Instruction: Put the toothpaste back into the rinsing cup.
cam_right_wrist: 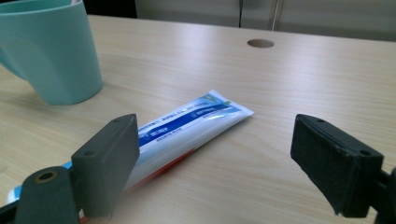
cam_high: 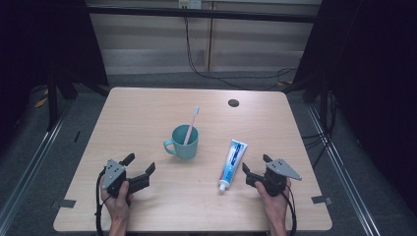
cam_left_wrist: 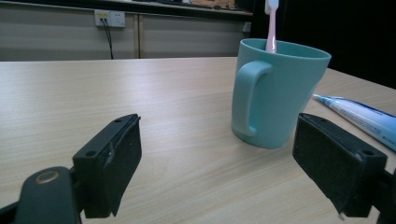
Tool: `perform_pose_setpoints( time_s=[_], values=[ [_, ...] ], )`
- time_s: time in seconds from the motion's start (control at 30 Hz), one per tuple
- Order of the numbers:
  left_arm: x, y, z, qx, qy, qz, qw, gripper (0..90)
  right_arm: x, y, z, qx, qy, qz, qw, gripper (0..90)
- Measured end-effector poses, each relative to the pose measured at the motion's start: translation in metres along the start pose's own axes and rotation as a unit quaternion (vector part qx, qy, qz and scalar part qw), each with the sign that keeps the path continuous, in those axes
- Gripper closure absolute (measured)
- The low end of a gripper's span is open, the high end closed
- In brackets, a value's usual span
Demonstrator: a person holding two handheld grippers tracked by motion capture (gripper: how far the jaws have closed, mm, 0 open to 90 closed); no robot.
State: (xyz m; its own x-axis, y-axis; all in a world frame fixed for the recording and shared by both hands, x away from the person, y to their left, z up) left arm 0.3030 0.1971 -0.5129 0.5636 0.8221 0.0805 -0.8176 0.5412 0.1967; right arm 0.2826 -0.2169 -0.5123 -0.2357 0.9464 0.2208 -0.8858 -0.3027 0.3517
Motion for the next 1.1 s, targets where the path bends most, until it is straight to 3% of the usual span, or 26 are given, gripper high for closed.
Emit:
perform_pose_setpoints(
  time_s=[0.2, 0.37, 0.4, 0.53, 0.7, 0.77, 0.83, 0.87, 0.9, 1.03, 1.1],
  values=[
    [0.001, 0.0, 0.0, 0.001, 0.01, 0.015, 0.9998, 15.8, 0.007, -0.007, 0.015, 0.062, -0.007, 0.0, 0.9981, 18.7],
    [-0.004, 0.001, 0.0, 0.001, -0.025, 0.029, 0.9992, 15.7, 0.011, -0.01, 0.027, 0.087, -0.008, 0.007, 0.9962, 28.5],
    [-0.004, 0.001, 0.0, 0.002, -0.028, 0.031, 0.9991, 15.7, 0.012, -0.011, 0.028, 0.098, -0.012, 0.012, 0.9951, 28.4],
    [-0.001, 0.005, 0.0, -0.018, -0.006, 0.046, 0.9987, 15.9, 0.015, -0.014, 0.029, 0.137, -0.019, 0.023, 0.9901, 31.3],
    [-0.006, 0.008, 0.0, -0.035, -0.032, 0.042, 0.998, 15.8, 0.016, -0.016, 0.027, 0.162, -0.036, 0.035, 0.9855, 32.0],
    [-0.006, 0.011, 0.0, -0.048, -0.032, 0.055, 0.9968, 15.8, 0.014, -0.017, 0.026, 0.183, -0.046, 0.029, 0.9816, 32.8],
    [-0.006, 0.014, 0.0, -0.062, -0.031, 0.071, 0.995, 15.8, 0.014, -0.017, 0.026, 0.213, -0.071, 0.031, 0.9739, 33.4],
    [-0.009, 0.014, 0.0, -0.063, -0.037, 0.071, 0.9948, 15.8, 0.014, -0.018, 0.027, 0.219, -0.076, 0.03, 0.9723, 33.8],
    [-0.009, 0.014, 0.0, -0.063, -0.045, 0.07, 0.9945, 15.9, 0.015, -0.018, 0.028, 0.231, -0.087, 0.03, 0.9686, 33.8],
    [-0.006, 0.014, 0.0, -0.067, -0.033, 0.056, 0.9956, 15.9, 0.017, -0.025, 0.031, 0.257, -0.097, 0.03, 0.9611, 36.1],
    [-0.008, 0.014, 0.0, -0.067, -0.041, 0.054, 0.9954, 15.8, 0.018, -0.03, 0.032, 0.273, -0.105, 0.03, 0.9559, 36.3]
  ],
)
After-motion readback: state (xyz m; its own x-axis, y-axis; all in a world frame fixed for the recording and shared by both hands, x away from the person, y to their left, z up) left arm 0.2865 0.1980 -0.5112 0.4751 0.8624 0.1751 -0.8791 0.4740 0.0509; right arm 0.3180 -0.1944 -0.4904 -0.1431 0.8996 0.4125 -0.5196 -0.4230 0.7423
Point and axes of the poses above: each handheld gripper's, and its own axes: y roughly backward along the jaws, z roughly out of its top, x roughly to its left, the point moved 4 cm from there along -y, roughly forward along the jaws, and after that the axes turned 11 degrees about -y, right-handed, at the moved point
